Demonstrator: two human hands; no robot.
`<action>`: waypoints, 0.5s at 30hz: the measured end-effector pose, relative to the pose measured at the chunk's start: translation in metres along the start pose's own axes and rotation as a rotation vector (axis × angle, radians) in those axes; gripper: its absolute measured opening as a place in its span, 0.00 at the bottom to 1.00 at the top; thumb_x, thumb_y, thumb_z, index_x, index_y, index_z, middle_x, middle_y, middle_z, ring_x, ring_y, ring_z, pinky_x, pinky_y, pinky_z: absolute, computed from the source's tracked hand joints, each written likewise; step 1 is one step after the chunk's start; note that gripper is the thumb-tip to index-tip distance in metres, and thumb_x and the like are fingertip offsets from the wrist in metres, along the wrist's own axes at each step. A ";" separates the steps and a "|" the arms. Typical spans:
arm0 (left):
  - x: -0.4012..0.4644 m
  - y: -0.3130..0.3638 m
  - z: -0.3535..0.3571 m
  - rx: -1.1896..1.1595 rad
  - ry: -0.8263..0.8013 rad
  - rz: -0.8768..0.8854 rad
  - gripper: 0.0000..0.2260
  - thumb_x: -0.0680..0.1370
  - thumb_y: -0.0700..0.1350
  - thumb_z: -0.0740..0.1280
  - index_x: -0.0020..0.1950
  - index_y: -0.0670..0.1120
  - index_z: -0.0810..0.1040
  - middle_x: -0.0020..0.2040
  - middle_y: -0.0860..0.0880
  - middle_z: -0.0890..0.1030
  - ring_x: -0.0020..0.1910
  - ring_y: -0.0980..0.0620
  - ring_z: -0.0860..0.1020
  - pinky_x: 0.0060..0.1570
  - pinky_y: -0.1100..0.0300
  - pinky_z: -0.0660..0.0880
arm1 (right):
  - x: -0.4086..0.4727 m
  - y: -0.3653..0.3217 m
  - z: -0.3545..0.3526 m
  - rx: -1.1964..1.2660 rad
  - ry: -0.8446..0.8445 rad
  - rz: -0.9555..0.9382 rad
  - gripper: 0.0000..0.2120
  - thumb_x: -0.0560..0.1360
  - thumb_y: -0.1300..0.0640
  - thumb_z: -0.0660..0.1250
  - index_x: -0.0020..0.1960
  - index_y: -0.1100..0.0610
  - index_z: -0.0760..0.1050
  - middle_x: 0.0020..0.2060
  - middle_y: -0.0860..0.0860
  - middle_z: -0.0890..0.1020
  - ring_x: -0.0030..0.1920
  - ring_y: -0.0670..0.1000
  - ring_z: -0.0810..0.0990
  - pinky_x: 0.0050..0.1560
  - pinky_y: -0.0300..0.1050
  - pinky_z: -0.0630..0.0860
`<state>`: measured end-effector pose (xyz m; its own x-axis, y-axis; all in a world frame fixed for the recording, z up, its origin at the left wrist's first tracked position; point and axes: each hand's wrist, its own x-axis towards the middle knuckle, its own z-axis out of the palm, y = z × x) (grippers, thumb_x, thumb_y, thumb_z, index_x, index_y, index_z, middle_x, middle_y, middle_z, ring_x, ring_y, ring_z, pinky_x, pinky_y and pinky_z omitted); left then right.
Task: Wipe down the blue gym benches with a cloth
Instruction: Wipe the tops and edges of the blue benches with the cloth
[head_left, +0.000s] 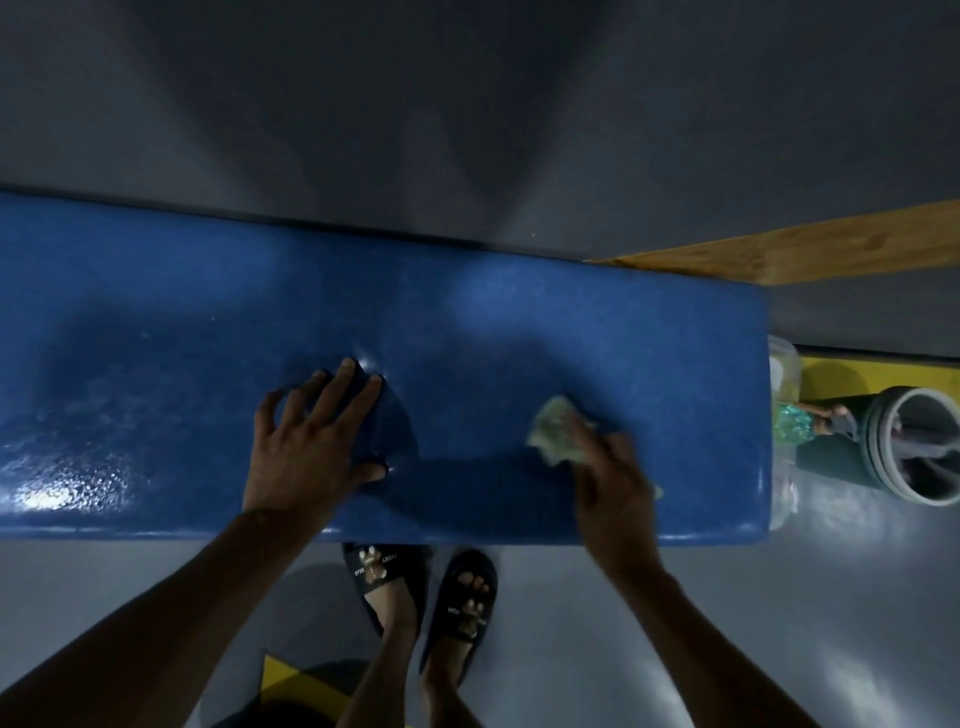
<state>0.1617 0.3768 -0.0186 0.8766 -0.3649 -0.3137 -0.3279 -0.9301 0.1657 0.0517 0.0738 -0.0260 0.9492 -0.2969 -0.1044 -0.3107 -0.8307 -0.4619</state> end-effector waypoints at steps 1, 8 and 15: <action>-0.001 0.002 0.000 0.002 -0.010 -0.005 0.46 0.62 0.61 0.78 0.76 0.53 0.64 0.77 0.48 0.65 0.72 0.40 0.66 0.66 0.37 0.62 | -0.001 0.011 -0.006 0.042 0.066 0.115 0.24 0.77 0.63 0.62 0.71 0.48 0.71 0.54 0.52 0.74 0.53 0.54 0.77 0.56 0.49 0.76; -0.009 0.013 -0.001 0.001 -0.008 -0.058 0.45 0.64 0.59 0.78 0.77 0.52 0.62 0.78 0.47 0.62 0.75 0.42 0.62 0.72 0.36 0.55 | -0.026 -0.110 0.070 0.098 0.079 0.195 0.26 0.74 0.60 0.63 0.72 0.51 0.69 0.56 0.54 0.74 0.48 0.54 0.78 0.49 0.49 0.77; -0.050 0.007 -0.006 -0.049 0.074 -0.062 0.37 0.69 0.55 0.75 0.75 0.52 0.66 0.74 0.46 0.68 0.71 0.41 0.66 0.69 0.39 0.61 | -0.033 -0.006 0.007 -0.188 -0.123 -0.334 0.28 0.76 0.62 0.60 0.74 0.47 0.66 0.51 0.54 0.76 0.42 0.56 0.76 0.44 0.53 0.75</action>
<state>0.1180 0.3888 0.0039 0.9189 -0.3009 -0.2550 -0.2561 -0.9469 0.1943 0.0223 0.0921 -0.0264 0.9949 0.0531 -0.0858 0.0230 -0.9470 -0.3203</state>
